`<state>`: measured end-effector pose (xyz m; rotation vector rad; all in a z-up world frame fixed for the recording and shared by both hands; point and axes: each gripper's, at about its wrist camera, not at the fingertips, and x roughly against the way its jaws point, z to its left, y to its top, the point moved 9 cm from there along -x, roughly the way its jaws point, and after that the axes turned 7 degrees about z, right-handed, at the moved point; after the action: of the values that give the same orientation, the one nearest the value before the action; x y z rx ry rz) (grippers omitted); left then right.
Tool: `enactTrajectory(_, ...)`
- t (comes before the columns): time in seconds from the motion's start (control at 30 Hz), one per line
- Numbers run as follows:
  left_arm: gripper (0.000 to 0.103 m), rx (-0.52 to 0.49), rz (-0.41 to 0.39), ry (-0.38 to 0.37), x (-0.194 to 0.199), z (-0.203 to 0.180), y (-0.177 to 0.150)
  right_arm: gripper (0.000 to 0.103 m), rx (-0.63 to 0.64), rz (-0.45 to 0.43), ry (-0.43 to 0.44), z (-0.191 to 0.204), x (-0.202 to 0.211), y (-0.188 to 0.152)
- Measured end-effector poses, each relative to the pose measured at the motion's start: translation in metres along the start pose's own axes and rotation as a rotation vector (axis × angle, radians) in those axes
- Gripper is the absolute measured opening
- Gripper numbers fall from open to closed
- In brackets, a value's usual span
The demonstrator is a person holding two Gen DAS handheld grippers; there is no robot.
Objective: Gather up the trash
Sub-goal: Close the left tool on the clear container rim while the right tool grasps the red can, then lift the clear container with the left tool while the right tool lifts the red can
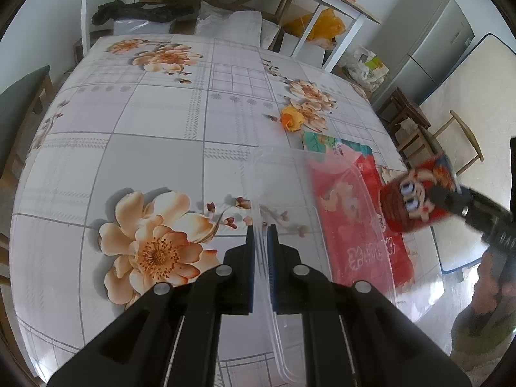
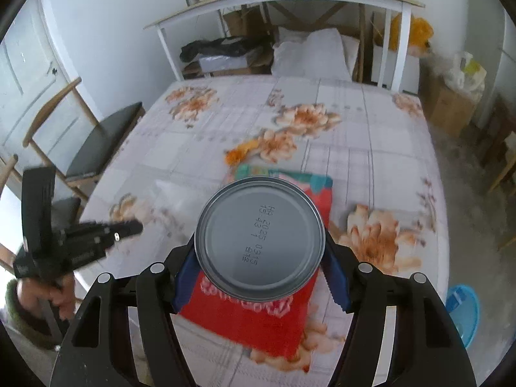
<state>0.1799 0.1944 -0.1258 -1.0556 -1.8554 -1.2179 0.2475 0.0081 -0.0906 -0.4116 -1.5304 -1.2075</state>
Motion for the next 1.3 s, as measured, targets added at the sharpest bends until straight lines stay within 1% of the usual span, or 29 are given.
enactTrajectory(0.1,0.007,0.005,0.006,0.003,-0.001,0.001,-0.003,0.063,0.006,0.033,-0.046,-0.001,-0.014,-0.012)
enactTrajectory(0.17,0.007,0.010,0.008,0.003,0.000,0.001,-0.004,0.063,0.014,0.028,-0.076,-0.001,-0.020,-0.016)
enactTrajectory(0.8,0.007,0.007,0.030,0.026,-0.003,-0.002,-0.009,0.064,-0.052,-0.001,-0.022,-0.005,-0.027,-0.017)
enactTrajectory(1.2,0.007,0.010,0.027,0.024,-0.003,0.000,-0.009,0.063,-0.050,-0.008,-0.026,-0.005,-0.026,-0.018)
enactTrajectory(1.3,0.005,0.009,0.019,0.023,-0.001,-0.001,-0.008,0.063,-0.044,-0.011,-0.024,-0.004,-0.025,-0.018)
